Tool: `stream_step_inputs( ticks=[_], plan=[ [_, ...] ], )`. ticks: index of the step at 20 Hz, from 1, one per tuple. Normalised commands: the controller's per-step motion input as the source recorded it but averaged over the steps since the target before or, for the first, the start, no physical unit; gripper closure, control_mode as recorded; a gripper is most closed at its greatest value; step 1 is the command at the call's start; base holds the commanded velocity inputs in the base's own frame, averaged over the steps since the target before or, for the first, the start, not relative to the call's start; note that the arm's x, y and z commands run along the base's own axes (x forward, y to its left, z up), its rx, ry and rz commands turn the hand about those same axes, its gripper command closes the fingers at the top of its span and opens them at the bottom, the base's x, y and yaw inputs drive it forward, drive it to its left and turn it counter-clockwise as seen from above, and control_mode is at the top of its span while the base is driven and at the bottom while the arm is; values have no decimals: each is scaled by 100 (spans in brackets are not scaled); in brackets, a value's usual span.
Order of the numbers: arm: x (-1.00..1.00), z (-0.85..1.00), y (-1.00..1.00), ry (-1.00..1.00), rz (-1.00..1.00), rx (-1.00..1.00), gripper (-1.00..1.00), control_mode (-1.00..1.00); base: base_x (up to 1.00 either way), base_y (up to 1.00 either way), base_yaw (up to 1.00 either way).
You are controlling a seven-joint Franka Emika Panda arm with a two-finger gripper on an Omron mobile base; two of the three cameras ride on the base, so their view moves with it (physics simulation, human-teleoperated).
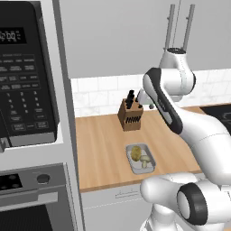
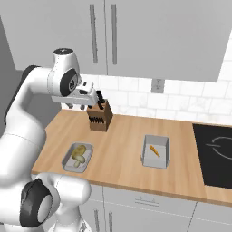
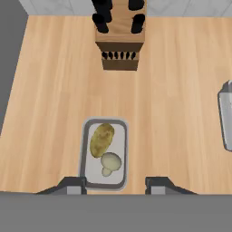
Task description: Take the meat container that has the shrimp and place it on the second highest rack of the freezer. Then take the vegetable container that has the mushroom and potato and place it on the highest rack of the freezer.
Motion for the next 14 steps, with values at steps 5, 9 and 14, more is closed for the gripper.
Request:
stream_step_inputs(
  ticks=[5, 9, 14],
  plan=[
    [-12, -1, -3, 0, 0, 0, -100, -100, 0, 0, 0],
    [-42, -14, -74, 3, -15, 11, -100, -100, 0, 0, 0],
    [-45, -24, -100, 11, -28, 15, -100, -100, 0, 0, 0]
  ],
)
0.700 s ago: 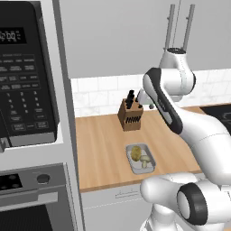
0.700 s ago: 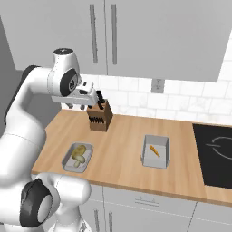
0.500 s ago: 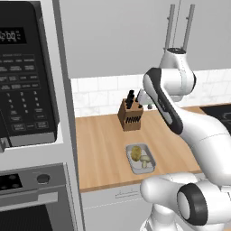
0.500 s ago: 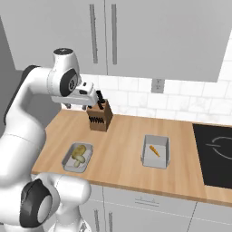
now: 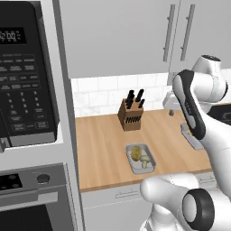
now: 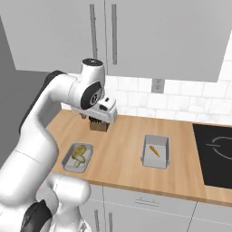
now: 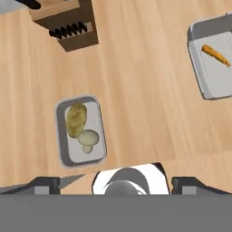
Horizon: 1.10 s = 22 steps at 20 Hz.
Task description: Take the meat container that has the shrimp and place it on the second highest rack of the freezer. Then take the vegetable container that has the mushroom and potato and place it on the highest rack of the freezer.
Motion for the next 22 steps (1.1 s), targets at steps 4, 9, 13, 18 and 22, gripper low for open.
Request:
stream_step_inputs(
  ticks=[4, 9, 13, 18, 22],
  plan=[
    [-3, -19, -100, 11, -33, 6, -100, -100, 0, 0, 0],
    [2, -23, -89, 12, -39, 1, -100, -100, 0, 0, 0],
    [2, -25, -73, 14, -47, 0, -100, -100, 0, 0, 0],
    [0, -54, -66, 12, -44, 0, -100, -100, 0, 0, 0],
    [3, -64, -59, 1, -36, 0, -100, -100, 0, 0, 0]
  ],
)
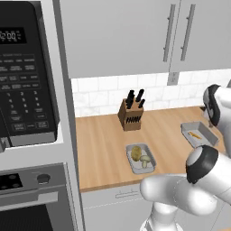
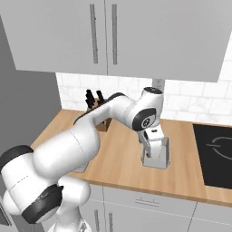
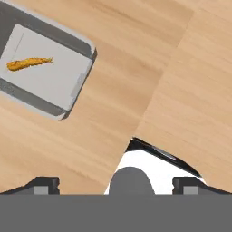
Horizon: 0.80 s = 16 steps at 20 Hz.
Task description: Take the meat container that has the shrimp and place it on the second highest rack of the freezer. Then take the vegetable container that has the mushroom and potato and place it on the highest rack of the freezer.
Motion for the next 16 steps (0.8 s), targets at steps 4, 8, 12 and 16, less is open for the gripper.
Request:
stream_step_inputs(
  ticks=[4, 8, 12, 16],
  plan=[
    [19, -53, -30, 0, -18, 0, -100, -100, 0, 0, 0],
    [22, -53, -14, 0, -15, 0, -100, -100, 0, 0, 0],
    [22, -49, -14, 0, -16, 0, -100, -100, 0, 0, 0],
    [23, -43, -9, 0, -11, 0, -100, -100, 0, 0, 0]
  ],
)
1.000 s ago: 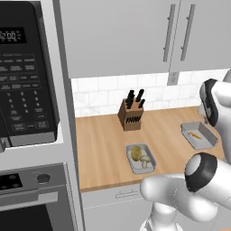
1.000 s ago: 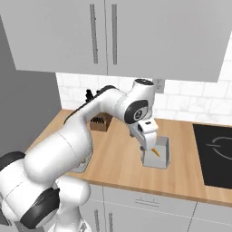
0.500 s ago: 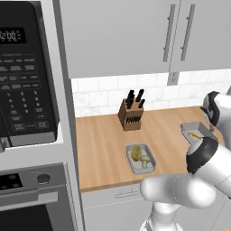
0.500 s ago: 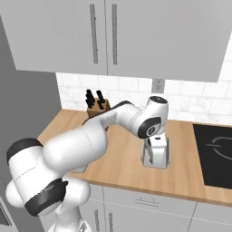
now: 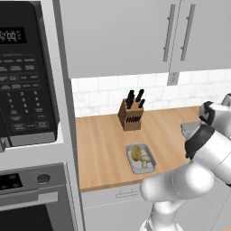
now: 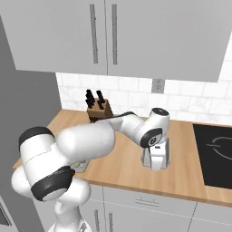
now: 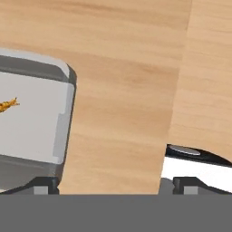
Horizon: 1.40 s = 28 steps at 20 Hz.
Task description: Take the meat container that has the shrimp and place it on the second highest rack of the freezer. Then take the vegetable container that has the mushroom and potato and place it on the highest rack of the freezer.
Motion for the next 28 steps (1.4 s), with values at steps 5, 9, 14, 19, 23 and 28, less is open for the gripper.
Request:
stream_step_inputs(
  ticks=[5, 9, 14, 19, 23, 28],
  plan=[
    [27, -36, 0, 2, -4, 0, -100, -100, 0, 0, 0],
    [24, -27, 0, 4, 0, 1, -100, -100, 0, 0, 0],
    [26, -25, 0, 5, 0, 1, -100, -100, 0, 0, 0],
    [21, -19, -1, 3, 0, 2, -100, -100, 0, 0, 0],
    [0, -26, -2, 0, 0, 1, -100, -100, 0, 0, 0],
    [7, -21, 0, 0, 0, 1, -100, -100, 0, 0, 0]
  ],
)
